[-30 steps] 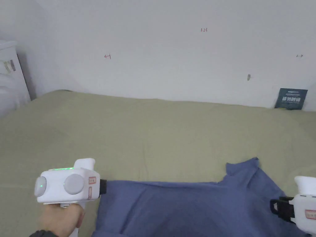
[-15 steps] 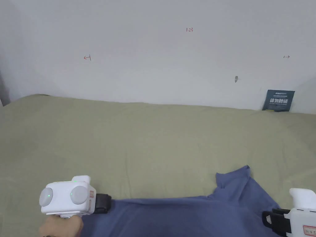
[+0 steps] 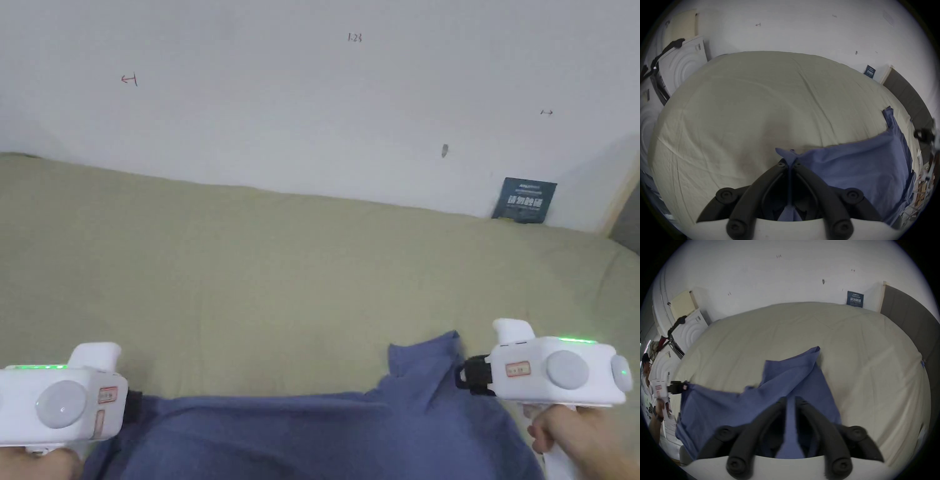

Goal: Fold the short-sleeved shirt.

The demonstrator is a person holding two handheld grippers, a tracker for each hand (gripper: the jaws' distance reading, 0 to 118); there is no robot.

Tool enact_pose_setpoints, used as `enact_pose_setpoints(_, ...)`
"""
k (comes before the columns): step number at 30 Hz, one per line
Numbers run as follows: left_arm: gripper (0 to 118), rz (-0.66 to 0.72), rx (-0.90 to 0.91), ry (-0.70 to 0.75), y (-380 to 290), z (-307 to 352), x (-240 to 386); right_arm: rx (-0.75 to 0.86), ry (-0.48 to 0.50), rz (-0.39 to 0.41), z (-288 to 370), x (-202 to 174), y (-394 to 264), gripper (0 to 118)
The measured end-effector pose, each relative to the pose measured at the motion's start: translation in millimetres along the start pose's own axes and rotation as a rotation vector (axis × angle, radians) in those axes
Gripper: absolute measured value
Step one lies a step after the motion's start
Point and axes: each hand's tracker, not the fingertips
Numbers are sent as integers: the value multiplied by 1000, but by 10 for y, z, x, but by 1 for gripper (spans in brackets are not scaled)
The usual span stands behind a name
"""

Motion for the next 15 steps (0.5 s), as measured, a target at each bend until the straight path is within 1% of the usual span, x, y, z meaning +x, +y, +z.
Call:
enact_pose_setpoints(1, 0, -8, -2, 4, -1, -7, 8, -11, -8, 20, -127, 40, 80, 75)
enact_pose_setpoints(2, 0, -13, -9, 20, 1, -31, 9, -38, -13, 26, -244, 77, 145, 75)
enact_pose_setpoints(4, 0, -9, -12, 18, -11, -44, -17, -121, -75, 23, -394, 130, 212, 75)
enact_pose_setpoints(5, 0, 1, -13, 16, -15, -51, -27, -156, -90, 40, -434, 148, 217, 75)
enact_pose_setpoints(8, 0, -34, -27, 29, -28, -72, -26, -188, -90, 81, -429, 193, 132, 75)
enact_pose_setpoints(9, 0, -57, -29, 33, -35, -81, -23, -240, -115, 49, -423, 228, 89, 75)
enact_pose_setpoints(10, 0, -62, -28, 37, -37, -89, -21, -267, -142, 37, -414, 247, 28, 76)
enact_pose_setpoints(11, 0, -64, -33, 32, -32, -106, -24, -253, -122, 49, -450, 280, -27, 76)
enact_pose_setpoints(12, 0, -65, -31, 28, -43, -102, -9, -241, -91, 49, -481, 316, -71, 73)
enact_pose_setpoints(13, 0, -64, -25, 31, -47, -103, -1, -209, -89, 50, -489, 324, -76, 60)
enact_pose_setpoints(14, 0, -64, -25, 28, -44, -117, -4, -203, -85, 50, -479, 320, -89, 37)
enact_pose_setpoints(15, 0, -60, -22, 24, -50, -130, -9, -192, -85, 52, -461, 317, -86, 37)
